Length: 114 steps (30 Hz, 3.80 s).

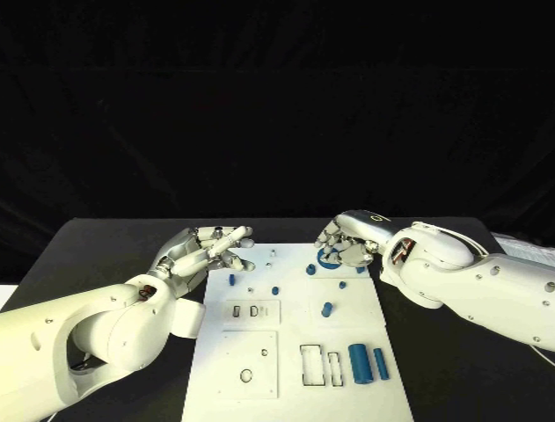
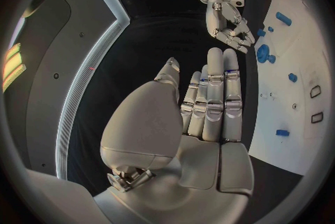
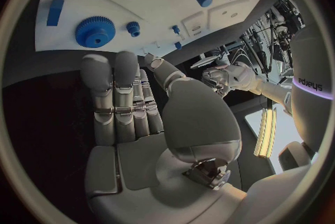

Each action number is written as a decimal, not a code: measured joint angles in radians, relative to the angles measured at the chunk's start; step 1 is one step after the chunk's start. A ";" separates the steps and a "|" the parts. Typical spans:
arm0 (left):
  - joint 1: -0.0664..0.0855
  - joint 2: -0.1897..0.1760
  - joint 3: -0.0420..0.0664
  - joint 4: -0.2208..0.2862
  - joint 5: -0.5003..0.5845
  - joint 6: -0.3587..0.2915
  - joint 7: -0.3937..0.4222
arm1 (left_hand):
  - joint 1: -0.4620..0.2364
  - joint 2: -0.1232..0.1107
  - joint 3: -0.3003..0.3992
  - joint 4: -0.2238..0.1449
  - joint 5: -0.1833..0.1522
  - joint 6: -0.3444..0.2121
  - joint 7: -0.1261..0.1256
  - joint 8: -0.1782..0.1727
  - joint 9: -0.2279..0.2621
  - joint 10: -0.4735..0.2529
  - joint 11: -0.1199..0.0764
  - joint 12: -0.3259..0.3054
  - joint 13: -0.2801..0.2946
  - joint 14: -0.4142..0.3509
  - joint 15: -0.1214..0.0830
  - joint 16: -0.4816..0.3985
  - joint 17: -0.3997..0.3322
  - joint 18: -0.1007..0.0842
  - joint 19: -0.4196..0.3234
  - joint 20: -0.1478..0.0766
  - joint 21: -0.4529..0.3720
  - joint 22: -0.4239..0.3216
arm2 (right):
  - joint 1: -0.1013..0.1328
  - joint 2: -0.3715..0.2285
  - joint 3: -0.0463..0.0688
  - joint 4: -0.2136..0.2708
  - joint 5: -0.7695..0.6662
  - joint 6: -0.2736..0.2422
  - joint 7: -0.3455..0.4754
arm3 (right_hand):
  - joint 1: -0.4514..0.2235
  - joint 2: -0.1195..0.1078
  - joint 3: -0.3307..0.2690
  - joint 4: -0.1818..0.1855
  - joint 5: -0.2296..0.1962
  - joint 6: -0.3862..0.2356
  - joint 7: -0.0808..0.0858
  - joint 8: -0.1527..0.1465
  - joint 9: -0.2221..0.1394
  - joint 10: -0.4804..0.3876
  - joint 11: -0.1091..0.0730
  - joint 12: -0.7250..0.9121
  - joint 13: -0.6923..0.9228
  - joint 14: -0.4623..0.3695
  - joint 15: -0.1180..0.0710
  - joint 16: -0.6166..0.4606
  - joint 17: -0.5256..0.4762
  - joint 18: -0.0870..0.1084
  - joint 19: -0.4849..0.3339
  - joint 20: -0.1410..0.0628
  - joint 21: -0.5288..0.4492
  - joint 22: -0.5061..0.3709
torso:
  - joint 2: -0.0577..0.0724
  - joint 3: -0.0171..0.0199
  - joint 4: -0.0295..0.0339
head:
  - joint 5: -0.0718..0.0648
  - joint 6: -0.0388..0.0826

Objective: Assemble the parts on the task board

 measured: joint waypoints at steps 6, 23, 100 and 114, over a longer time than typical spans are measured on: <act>0.006 -0.009 0.002 0.028 -0.001 0.006 -0.004 | -0.004 0.004 -0.005 0.000 0.000 0.000 0.000 -0.009 0.000 -0.004 0.004 -0.008 0.000 -0.009 0.001 0.012 0.019 0.000 0.000 0.000 0.006 0.003 | 0.010 0.007 0.001 0.020 -0.096 0.029 -0.052 | 0.009 -0.022 0.022 0.031 -0.017 0.000 0.000 0.000 0.000 -0.035 0.007 0.000 -0.003 0.000 0.000 0.063 0.066 -0.014 -0.020 0.009 0.075 0.075 | 0.018 -0.0006 0.0055 | -0.002 0.003; 0.020 -0.023 0.003 0.042 -0.003 0.012 -0.009 | -0.004 0.004 -0.008 -0.003 0.000 -0.004 0.004 -0.013 -0.001 -0.007 0.007 -0.014 0.000 -0.014 0.003 0.021 0.031 0.000 0.000 0.000 0.010 0.006 | 0.014 0.041 0.001 0.009 -0.184 0.114 -0.090 | 0.031 -0.045 0.038 0.086 -0.031 0.002 0.003 0.000 0.003 -0.063 0.014 0.000 -0.012 0.003 0.004 0.169 0.182 -0.014 -0.035 0.023 0.185 0.199 | 0.037 -0.0028 0.0123 | 0.001 0.004; 0.033 -0.039 0.003 0.043 -0.001 0.014 -0.017 | 0.001 0.009 -0.011 -0.005 0.000 -0.007 0.007 -0.017 -0.002 -0.015 0.007 -0.017 -0.001 -0.024 0.007 0.031 0.045 0.000 -0.004 0.004 0.015 0.009 | 0.026 0.193 0.014 -0.080 -0.241 -0.084 -0.144 | 0.126 -0.022 0.187 0.107 -0.104 0.076 -0.008 0.004 0.026 -0.022 0.008 -0.008 -0.015 0.003 0.004 0.249 0.266 -0.029 -0.049 0.016 0.280 0.302 | 0.082 -0.0103 0.0351 | 0.002 0.020; 0.035 -0.040 0.003 0.041 -0.001 0.014 -0.018 | 0.001 0.009 -0.011 -0.005 0.000 -0.007 0.007 -0.017 -0.002 -0.015 0.007 -0.017 -0.001 -0.024 0.007 0.031 0.046 0.000 -0.004 0.004 0.015 0.009 | 0.025 0.226 0.013 -0.117 -0.239 -0.066 -0.141 | 0.127 -0.021 0.190 0.110 -0.105 0.076 -0.008 0.004 0.027 -0.022 0.008 -0.009 -0.017 0.003 0.004 0.253 0.268 -0.029 -0.049 0.016 0.280 0.305 | 0.098 -0.0144 0.0430 | -0.002 0.023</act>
